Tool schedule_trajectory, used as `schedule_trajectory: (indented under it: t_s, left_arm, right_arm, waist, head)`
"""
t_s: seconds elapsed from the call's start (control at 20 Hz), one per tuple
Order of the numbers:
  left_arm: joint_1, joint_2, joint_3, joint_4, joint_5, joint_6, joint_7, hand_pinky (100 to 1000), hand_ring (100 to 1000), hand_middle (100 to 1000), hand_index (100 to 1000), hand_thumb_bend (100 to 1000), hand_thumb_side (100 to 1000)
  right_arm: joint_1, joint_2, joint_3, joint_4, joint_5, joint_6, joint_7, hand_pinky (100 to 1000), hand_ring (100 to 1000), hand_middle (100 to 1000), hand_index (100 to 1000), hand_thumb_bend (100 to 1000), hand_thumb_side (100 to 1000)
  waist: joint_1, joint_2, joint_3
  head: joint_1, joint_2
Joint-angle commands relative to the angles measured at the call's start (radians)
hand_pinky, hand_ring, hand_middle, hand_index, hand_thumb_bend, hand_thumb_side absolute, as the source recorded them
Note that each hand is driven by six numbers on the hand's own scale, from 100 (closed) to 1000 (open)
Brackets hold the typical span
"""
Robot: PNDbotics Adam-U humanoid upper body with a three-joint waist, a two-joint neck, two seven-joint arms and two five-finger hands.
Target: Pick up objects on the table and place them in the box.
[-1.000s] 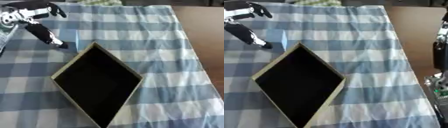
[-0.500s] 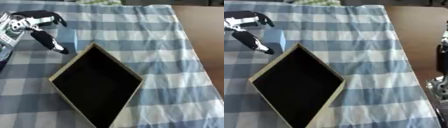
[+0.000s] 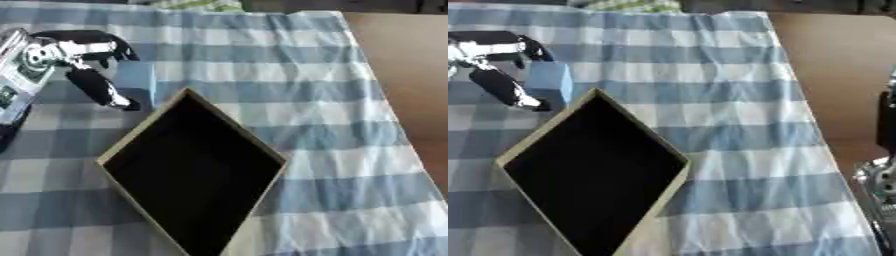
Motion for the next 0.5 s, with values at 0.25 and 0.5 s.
schedule_trajectory:
  t_s: [0.25, 0.5]
  left_arm:
    - [-0.014, 0.016, 0.008, -0.026, -0.013, 0.014, 0.034, 639, 757, 717, 701, 231, 289]
    - [-0.02, 0.04, 0.005, -0.087, -0.016, 0.027, 0.027, 652, 766, 726, 713, 231, 308]
  right_arm:
    - [0.004, -0.016, -0.01, -0.015, -0.004, 0.003, -0.011, 762, 824, 745, 872, 100, 901]
    - [0.009, -0.018, -0.01, -0.015, -0.003, 0.004, -0.01, 762, 824, 745, 872, 100, 901]
  waist:
    - [0.0, -0.02, 0.003]
    - [0.0, -0.026, 0.01]
  head:
    - [-0.003, -0.005]
    - [-0.007, 0.001]
